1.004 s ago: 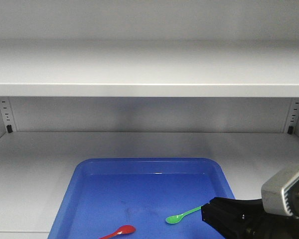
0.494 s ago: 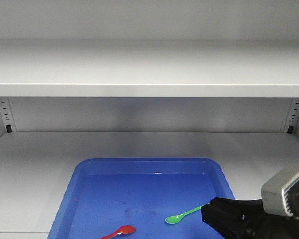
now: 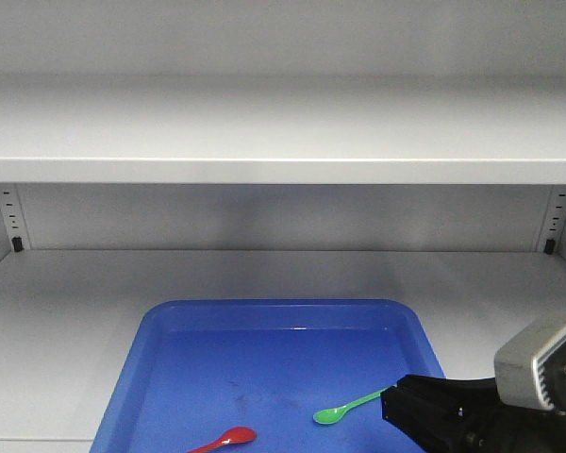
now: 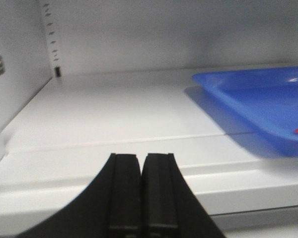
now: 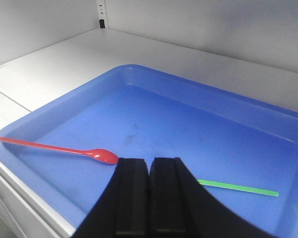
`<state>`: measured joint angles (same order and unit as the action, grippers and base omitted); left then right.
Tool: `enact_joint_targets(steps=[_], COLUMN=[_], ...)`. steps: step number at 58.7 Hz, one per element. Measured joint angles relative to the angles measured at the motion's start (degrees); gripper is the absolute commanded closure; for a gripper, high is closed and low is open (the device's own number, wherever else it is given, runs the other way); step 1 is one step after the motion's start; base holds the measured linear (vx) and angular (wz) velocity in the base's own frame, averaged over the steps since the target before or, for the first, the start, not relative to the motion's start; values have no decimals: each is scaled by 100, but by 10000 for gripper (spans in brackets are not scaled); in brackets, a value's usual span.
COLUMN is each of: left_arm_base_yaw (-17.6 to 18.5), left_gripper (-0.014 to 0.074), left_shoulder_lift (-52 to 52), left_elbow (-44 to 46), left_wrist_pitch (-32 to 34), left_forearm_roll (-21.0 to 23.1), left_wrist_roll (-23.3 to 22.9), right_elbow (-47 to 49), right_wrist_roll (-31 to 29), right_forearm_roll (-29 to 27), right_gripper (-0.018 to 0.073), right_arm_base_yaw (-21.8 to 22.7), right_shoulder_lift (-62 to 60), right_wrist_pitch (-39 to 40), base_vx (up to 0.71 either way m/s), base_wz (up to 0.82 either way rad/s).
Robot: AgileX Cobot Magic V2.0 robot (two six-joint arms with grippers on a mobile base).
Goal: Sort red and green spoons into left cabinet
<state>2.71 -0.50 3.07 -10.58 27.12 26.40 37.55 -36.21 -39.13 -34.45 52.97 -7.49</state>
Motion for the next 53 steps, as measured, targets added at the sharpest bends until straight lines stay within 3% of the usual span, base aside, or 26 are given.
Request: enact_joint_targets(steps=[8,13,23,53], left_arm_base_yaw=[0,0,0,0], left_gripper=[596,596,596,596], left_shoulder_lift=[0,0,0,0], left_elbow=[-374,-450,-457,-457], left_wrist_pitch=[657,889,867,657], left_forearm_roll=[-1250,-1682,-2136,-2203], left_wrist_roll=[-1714,-2204,-2437,-2468], right_elbow=[0,0,0,0], right_wrist_roll=[0,0,0,0], right_forearm_roll=[0,0,0,0], right_gripper=[564,564,564,564], right_arm_base_yaw=[0,0,0,0], right_shoulder_lift=[0,0,0,0], right_wrist_pitch=[0,0,0,-5], base_vx=[0,0,0,0], base_wz=[0,0,0,0])
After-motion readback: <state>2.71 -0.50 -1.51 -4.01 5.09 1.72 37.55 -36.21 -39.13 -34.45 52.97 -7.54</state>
